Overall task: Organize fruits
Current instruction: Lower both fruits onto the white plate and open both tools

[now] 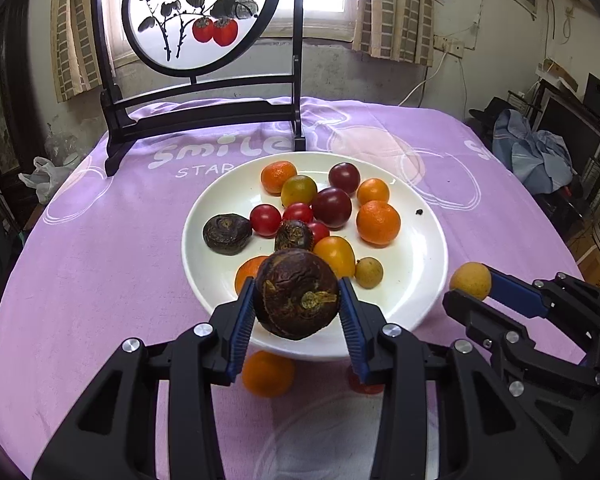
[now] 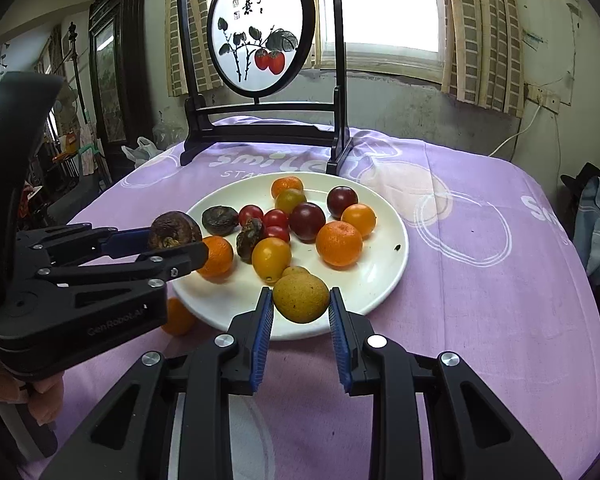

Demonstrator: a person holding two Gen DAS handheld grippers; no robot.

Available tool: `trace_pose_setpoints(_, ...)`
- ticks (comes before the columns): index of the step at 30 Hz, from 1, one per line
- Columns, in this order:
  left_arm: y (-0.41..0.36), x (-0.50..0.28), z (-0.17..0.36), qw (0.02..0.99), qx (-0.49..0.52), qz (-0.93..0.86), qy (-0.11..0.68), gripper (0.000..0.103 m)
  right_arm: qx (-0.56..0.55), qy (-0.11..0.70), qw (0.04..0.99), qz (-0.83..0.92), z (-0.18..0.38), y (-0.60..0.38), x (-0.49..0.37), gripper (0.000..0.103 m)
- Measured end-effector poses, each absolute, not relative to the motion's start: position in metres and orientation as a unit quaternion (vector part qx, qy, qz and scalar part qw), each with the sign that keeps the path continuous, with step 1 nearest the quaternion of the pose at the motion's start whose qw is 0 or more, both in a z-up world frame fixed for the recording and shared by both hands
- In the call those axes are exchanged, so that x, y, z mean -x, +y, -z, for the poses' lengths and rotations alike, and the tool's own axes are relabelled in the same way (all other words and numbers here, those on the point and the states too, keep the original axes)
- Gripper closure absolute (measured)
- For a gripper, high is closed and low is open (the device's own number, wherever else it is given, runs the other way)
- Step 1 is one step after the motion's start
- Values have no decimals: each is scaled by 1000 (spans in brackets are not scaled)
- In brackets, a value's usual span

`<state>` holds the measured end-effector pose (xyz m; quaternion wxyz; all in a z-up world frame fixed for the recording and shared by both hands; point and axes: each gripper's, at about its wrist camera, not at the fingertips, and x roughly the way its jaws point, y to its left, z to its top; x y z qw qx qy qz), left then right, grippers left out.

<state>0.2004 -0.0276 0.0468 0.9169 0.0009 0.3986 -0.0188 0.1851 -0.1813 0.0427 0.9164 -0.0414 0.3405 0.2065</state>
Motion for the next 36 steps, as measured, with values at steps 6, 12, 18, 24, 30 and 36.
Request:
trace_pose_setpoints(6, -24, -216, -37, 912, 5, 9, 410, 63, 46, 348, 914, -203, -36, -177, -199, 74)
trace_pose_setpoints(12, -16, -228, -29, 907, 21, 3, 421, 63, 42, 357, 912, -198, -27, -177, -208, 74)
trace_pose_setpoints(18, -21, -238, -20, 901, 21, 6, 432, 63, 38, 369, 909, -191, -16, -173, -219, 74)
trace_pose_setpoints(24, -23, -238, -25, 909, 32, 0, 416, 38, 11, 365, 912, -187, -9, -176, -221, 63)
trace_pose_setpoints(30, -8, -228, -33, 909, 45, -10, 415, 37, 8, 372, 909, -186, -8, -187, -214, 62)
trace_pose_setpoints(36, 11, -205, -35, 911, 57, -25, 408, 25, 0, 374, 910, -179, -9, -197, -200, 55)
